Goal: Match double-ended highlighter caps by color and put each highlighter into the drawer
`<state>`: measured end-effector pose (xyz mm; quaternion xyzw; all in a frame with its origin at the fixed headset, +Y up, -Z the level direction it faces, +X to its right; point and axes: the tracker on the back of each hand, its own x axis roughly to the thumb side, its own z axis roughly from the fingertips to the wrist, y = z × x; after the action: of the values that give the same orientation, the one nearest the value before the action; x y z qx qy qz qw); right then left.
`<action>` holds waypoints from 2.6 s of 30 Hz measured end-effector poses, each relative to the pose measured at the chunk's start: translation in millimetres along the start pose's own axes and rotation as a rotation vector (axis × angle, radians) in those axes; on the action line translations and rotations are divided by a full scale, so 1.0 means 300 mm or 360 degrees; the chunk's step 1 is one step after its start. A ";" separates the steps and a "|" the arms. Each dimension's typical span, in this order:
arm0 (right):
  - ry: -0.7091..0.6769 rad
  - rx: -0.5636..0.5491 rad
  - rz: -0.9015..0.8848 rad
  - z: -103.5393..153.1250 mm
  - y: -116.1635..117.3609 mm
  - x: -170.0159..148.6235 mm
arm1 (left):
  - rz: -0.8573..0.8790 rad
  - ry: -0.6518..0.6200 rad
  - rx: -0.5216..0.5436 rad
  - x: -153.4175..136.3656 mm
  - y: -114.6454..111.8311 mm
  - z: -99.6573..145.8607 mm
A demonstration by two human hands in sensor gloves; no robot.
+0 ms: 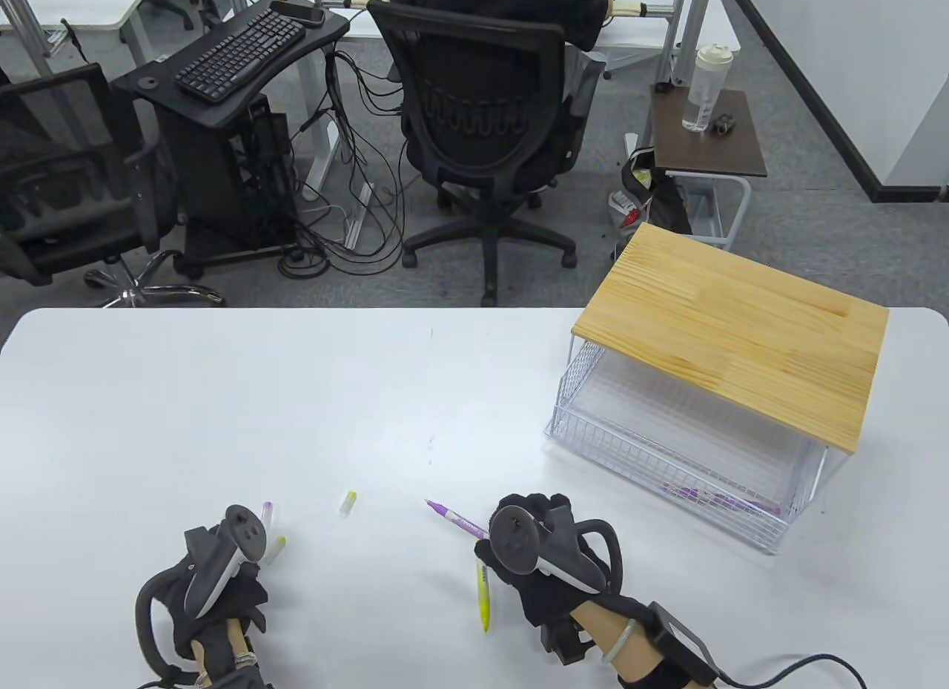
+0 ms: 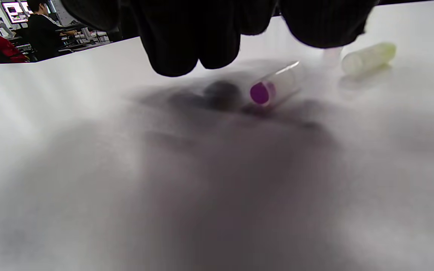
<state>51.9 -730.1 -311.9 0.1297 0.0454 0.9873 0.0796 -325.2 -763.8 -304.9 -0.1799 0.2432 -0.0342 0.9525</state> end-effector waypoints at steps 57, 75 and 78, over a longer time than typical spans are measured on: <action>-0.0024 -0.0225 -0.0107 0.026 -0.038 -0.008 | 0.0334 -0.1092 0.0972 0.391 0.169 0.308; -0.0052 -0.0238 -0.0098 0.036 -0.038 0.006 | 0.0236 -0.1162 0.0996 0.436 0.155 0.332; -0.0054 -0.0266 -0.0086 0.040 -0.039 0.009 | 0.0248 -0.1208 0.1020 0.449 0.155 0.346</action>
<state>54.3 -717.5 -301.0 0.1380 -0.0350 0.9828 0.1174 -158.4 -707.2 -297.6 0.1405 -0.1305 0.0321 0.9809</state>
